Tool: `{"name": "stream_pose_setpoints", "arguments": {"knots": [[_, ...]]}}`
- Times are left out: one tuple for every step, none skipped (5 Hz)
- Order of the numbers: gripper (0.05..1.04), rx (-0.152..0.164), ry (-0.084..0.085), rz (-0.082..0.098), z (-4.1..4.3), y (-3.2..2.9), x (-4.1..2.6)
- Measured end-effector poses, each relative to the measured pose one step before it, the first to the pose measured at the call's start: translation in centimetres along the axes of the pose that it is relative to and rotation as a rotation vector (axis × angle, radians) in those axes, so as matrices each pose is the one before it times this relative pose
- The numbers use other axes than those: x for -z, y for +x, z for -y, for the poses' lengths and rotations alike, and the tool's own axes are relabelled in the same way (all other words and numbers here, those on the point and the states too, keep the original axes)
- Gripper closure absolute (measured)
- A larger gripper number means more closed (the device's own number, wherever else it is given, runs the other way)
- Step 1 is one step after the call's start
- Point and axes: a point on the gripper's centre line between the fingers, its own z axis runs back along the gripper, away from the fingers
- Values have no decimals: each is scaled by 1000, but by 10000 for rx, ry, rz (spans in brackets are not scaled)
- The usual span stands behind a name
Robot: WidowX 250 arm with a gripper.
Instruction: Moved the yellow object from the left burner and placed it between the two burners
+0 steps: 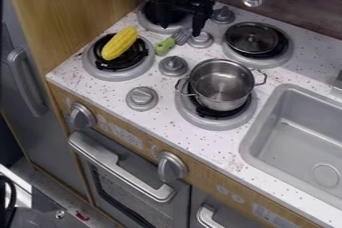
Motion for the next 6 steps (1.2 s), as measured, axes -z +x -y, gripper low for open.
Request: {"name": "stream_pose_setpoints", "arguments": {"knots": [[92, 22, -42, -474, 224, -895, 1707], [92, -234, -357, -142, 4, -514, 693], [92, -417, -217, 54, -2085, -36, 20], [92, -8, 158, 550, -2336, 580, -1138], [92, 361, 232, 763, -2311, 986, -756], [92, 338, 294, 503, -1680, 1129, -550]]}}
